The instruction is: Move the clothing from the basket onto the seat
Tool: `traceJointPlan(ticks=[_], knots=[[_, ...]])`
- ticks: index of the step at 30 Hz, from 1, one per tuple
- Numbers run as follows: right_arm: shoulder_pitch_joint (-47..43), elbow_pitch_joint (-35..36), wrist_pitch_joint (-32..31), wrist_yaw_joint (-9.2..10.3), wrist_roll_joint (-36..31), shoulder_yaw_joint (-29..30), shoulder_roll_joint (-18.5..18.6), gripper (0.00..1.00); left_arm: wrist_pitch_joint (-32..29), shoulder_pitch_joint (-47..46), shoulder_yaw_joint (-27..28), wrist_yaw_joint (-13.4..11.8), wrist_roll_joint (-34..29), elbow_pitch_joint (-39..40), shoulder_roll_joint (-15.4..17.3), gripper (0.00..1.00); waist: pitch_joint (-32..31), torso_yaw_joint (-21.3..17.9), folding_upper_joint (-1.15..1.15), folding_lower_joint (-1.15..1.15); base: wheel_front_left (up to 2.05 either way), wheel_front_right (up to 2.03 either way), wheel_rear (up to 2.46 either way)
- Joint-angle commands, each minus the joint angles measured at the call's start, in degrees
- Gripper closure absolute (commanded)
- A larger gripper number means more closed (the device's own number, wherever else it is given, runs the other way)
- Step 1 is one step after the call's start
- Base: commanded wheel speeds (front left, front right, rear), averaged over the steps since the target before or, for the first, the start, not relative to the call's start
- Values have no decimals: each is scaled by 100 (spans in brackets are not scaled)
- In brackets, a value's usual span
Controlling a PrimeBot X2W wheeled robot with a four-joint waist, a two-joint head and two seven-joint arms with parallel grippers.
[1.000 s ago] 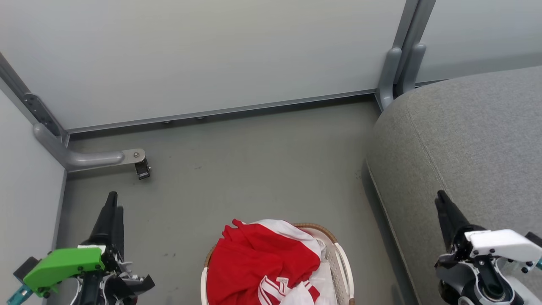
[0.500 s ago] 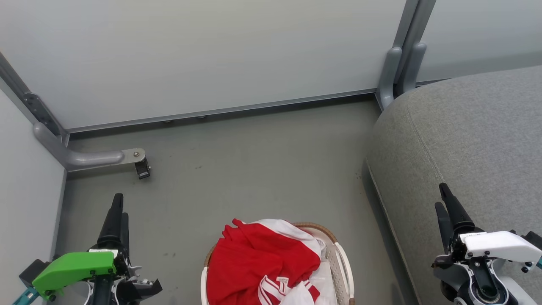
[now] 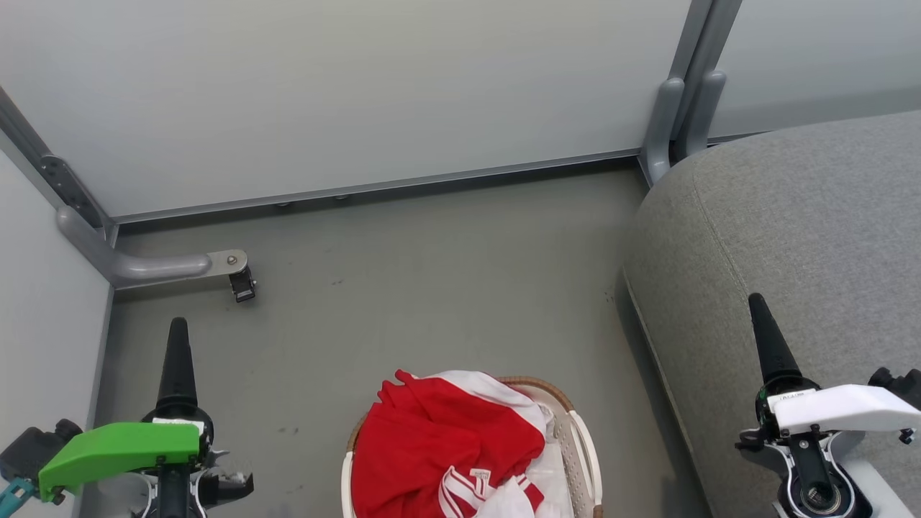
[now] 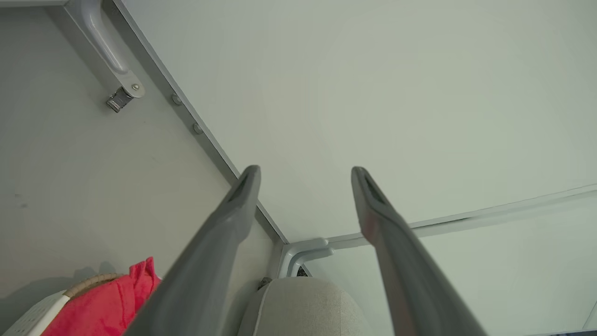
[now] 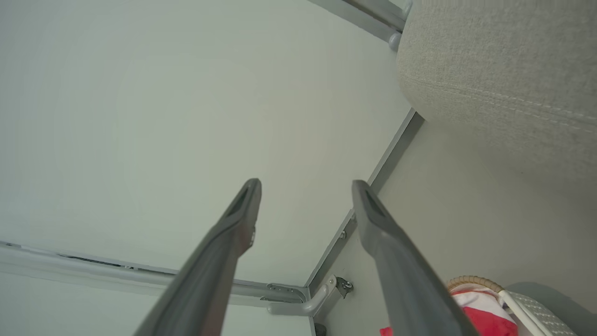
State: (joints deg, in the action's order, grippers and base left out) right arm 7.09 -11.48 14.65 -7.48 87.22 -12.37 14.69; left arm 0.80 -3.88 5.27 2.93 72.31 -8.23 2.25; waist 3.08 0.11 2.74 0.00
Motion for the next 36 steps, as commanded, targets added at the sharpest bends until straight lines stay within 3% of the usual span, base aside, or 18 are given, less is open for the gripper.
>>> traceJointPlan(ticks=[1, 14, 19, 21, 22, 36], knots=[[17, 84, 14, -1, -377, 94, -3, 0, 68, 15, 2, -39, -274, 130, 34, 0, 3, 1, 0, 0, 0, 0, 0], [9, -24, 21, -1, -2274, 262, -229, 0, 337, 162, -235, -105, -1789, 242, 44, 0, 16, 10, 0, 0, 0, 0, 0], [-3, -73, 23, -2, -2720, 325, -293, 0, 411, 214, -277, -124, -2216, 207, 47, 0, 17, 12, 0, 0, 0, 0, 0], [-13, -128, 24, -2, -3017, 368, -340, 0, 463, 247, -316, -122, -2520, 162, 49, 0, 15, 15, 0, 0, 0, 0, 0], [-27, -222, 27, -2, -3508, 460, -412, 0, 549, 322, -359, -111, -2963, 22, 52, 0, 15, 23, 0, 0, 0, 0, 0], [-112, -391, 33, -2, -4637, 675, -578, 0, 746, 439, -494, -20, -3800, -297, 58, 0, -1, 43, 0, 0, 0, 0, 0]])
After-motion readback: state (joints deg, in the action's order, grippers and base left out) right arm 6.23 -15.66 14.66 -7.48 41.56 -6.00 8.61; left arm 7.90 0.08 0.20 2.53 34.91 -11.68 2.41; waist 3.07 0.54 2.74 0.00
